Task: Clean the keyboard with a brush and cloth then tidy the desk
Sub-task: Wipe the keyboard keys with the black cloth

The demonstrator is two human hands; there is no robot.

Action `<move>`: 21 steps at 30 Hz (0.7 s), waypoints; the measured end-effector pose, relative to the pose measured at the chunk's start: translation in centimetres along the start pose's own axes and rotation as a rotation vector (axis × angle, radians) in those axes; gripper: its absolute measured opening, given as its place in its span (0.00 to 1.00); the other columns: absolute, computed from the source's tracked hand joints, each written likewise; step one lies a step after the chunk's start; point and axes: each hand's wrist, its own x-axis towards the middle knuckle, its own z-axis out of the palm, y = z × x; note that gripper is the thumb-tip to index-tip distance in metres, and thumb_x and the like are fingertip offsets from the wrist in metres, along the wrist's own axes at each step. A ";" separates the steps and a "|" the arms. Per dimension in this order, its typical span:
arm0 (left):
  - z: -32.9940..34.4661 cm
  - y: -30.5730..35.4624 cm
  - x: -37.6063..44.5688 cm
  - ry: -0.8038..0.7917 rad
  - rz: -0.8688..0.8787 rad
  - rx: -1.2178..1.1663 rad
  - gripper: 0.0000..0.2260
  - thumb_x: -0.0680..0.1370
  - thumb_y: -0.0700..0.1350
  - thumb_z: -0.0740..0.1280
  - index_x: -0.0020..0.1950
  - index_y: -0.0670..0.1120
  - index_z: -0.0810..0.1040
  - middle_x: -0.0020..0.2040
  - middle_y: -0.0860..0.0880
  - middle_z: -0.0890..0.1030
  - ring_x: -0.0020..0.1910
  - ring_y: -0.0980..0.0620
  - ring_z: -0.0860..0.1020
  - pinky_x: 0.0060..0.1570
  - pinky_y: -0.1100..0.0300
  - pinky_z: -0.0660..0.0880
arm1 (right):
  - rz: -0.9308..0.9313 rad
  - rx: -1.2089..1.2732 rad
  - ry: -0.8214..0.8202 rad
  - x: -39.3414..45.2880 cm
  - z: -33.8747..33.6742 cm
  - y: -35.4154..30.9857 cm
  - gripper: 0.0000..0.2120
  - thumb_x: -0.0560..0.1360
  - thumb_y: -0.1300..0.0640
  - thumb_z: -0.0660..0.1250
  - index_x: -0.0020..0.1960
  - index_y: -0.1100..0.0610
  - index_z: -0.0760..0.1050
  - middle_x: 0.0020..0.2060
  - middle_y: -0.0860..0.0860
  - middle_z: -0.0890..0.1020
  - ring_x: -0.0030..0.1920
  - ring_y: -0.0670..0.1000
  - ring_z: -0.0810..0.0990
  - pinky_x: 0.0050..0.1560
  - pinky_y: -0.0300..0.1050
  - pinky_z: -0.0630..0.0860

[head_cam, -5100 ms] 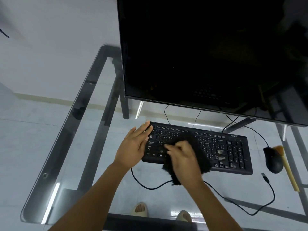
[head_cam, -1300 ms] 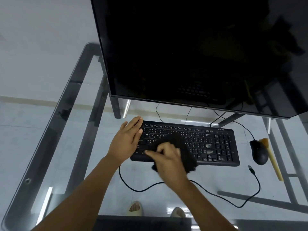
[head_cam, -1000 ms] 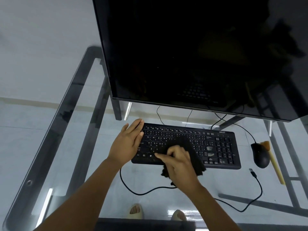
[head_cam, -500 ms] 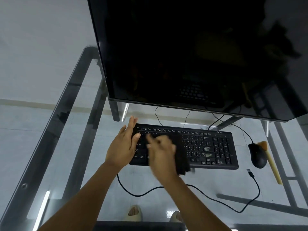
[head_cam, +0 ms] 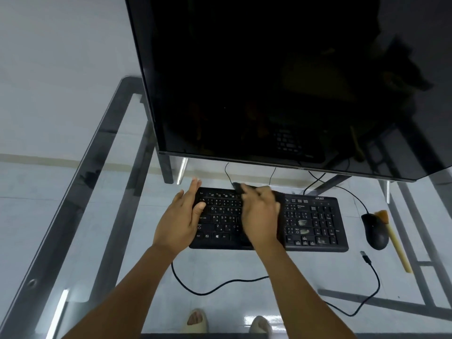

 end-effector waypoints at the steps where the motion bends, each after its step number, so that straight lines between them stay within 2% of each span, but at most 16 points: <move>1: -0.1 0.0 0.0 0.003 -0.003 0.004 0.26 0.79 0.65 0.42 0.77 0.60 0.46 0.71 0.52 0.69 0.70 0.46 0.67 0.61 0.42 0.72 | 0.084 0.013 0.021 0.0 0.1 -0.1 0.15 0.77 0.59 0.66 0.63 0.51 0.79 0.48 0.53 0.77 0.48 0.55 0.76 0.46 0.45 0.60; 2: -0.1 0.0 0.1 0.004 -0.004 0.007 0.27 0.79 0.65 0.42 0.77 0.59 0.47 0.71 0.51 0.69 0.70 0.46 0.68 0.60 0.42 0.73 | 0.068 0.033 -0.004 -0.3 0.3 -1.2 0.16 0.76 0.60 0.67 0.63 0.51 0.78 0.48 0.52 0.76 0.49 0.54 0.75 0.46 0.45 0.60; 4: -0.2 0.2 0.0 0.005 -0.003 0.002 0.27 0.80 0.64 0.43 0.77 0.58 0.47 0.70 0.51 0.69 0.69 0.45 0.69 0.59 0.42 0.73 | -0.160 0.023 -0.123 -1.9 1.2 -4.0 0.19 0.76 0.58 0.66 0.66 0.49 0.75 0.47 0.51 0.75 0.48 0.52 0.72 0.46 0.45 0.61; 6: -0.1 0.3 -0.1 0.006 0.006 -0.006 0.27 0.80 0.64 0.43 0.78 0.58 0.47 0.71 0.52 0.69 0.69 0.45 0.69 0.59 0.43 0.74 | -0.373 -0.002 -0.177 -2.7 1.5 -4.1 0.19 0.76 0.58 0.66 0.67 0.48 0.74 0.45 0.50 0.75 0.46 0.52 0.73 0.46 0.46 0.64; 8: -0.1 0.3 -0.1 -0.002 0.002 -0.001 0.27 0.79 0.65 0.43 0.77 0.59 0.47 0.71 0.52 0.69 0.69 0.45 0.68 0.60 0.43 0.73 | -0.292 0.022 -0.106 -1.4 0.8 -1.6 0.20 0.73 0.63 0.69 0.63 0.49 0.78 0.44 0.51 0.78 0.44 0.53 0.76 0.44 0.47 0.68; 10: -0.2 0.1 -0.1 0.002 -0.003 0.010 0.27 0.79 0.65 0.42 0.77 0.59 0.47 0.71 0.51 0.70 0.69 0.45 0.68 0.60 0.43 0.73 | -0.013 0.045 0.031 -0.7 -0.2 0.6 0.18 0.73 0.65 0.70 0.61 0.52 0.80 0.45 0.53 0.78 0.43 0.54 0.77 0.47 0.50 0.72; 11: -0.2 0.1 0.0 0.008 -0.002 0.016 0.27 0.80 0.64 0.42 0.77 0.58 0.48 0.70 0.50 0.70 0.69 0.45 0.69 0.60 0.43 0.73 | 0.070 0.054 0.050 -0.7 -0.4 0.5 0.17 0.73 0.65 0.70 0.61 0.53 0.80 0.46 0.54 0.77 0.44 0.54 0.77 0.49 0.52 0.73; 12: -0.2 0.0 0.0 0.013 0.004 0.024 0.26 0.80 0.63 0.43 0.78 0.58 0.48 0.69 0.49 0.71 0.68 0.45 0.69 0.59 0.43 0.73 | 0.054 0.058 0.023 -1.0 -0.2 -0.4 0.17 0.74 0.64 0.69 0.62 0.53 0.79 0.47 0.54 0.77 0.45 0.55 0.76 0.50 0.52 0.72; 15: -0.1 -0.1 -0.1 0.011 0.015 0.019 0.25 0.81 0.60 0.43 0.78 0.57 0.50 0.68 0.49 0.72 0.67 0.47 0.69 0.58 0.45 0.74 | -0.301 -0.011 -0.159 -3.6 0.9 -3.7 0.19 0.76 0.59 0.64 0.66 0.50 0.75 0.47 0.52 0.76 0.46 0.53 0.74 0.46 0.48 0.68; 16: -0.1 0.0 -0.1 0.008 0.017 0.010 0.24 0.81 0.59 0.44 0.78 0.57 0.50 0.69 0.50 0.71 0.67 0.48 0.69 0.59 0.46 0.74 | -0.369 -0.022 -0.183 -3.9 0.9 -3.4 0.19 0.76 0.56 0.62 0.66 0.49 0.74 0.46 0.51 0.76 0.45 0.52 0.75 0.45 0.47 0.68; 18: -0.1 -0.1 0.1 -0.002 0.026 0.001 0.23 0.82 0.58 0.44 0.77 0.56 0.50 0.70 0.51 0.70 0.69 0.49 0.67 0.61 0.47 0.72 | -0.276 0.023 -0.127 -2.8 0.0 -1.3 0.18 0.76 0.57 0.62 0.65 0.49 0.76 0.45 0.51 0.78 0.42 0.53 0.77 0.45 0.48 0.71; 20: -0.3 -0.3 0.4 -0.022 0.070 0.026 0.23 0.82 0.55 0.45 0.77 0.53 0.55 0.71 0.51 0.69 0.69 0.50 0.67 0.65 0.50 0.69 | -0.061 0.047 0.027 -2.0 -0.6 1.4 0.16 0.75 0.61 0.69 0.62 0.52 0.79 0.44 0.53 0.78 0.39 0.54 0.77 0.46 0.53 0.75; 21: -0.4 -0.4 0.5 -0.026 0.104 0.059 0.22 0.83 0.54 0.46 0.76 0.51 0.58 0.72 0.51 0.68 0.69 0.50 0.67 0.67 0.51 0.67 | -0.023 0.045 0.060 -2.2 -0.9 1.7 0.16 0.74 0.61 0.70 0.62 0.53 0.80 0.44 0.54 0.78 0.38 0.54 0.77 0.46 0.54 0.75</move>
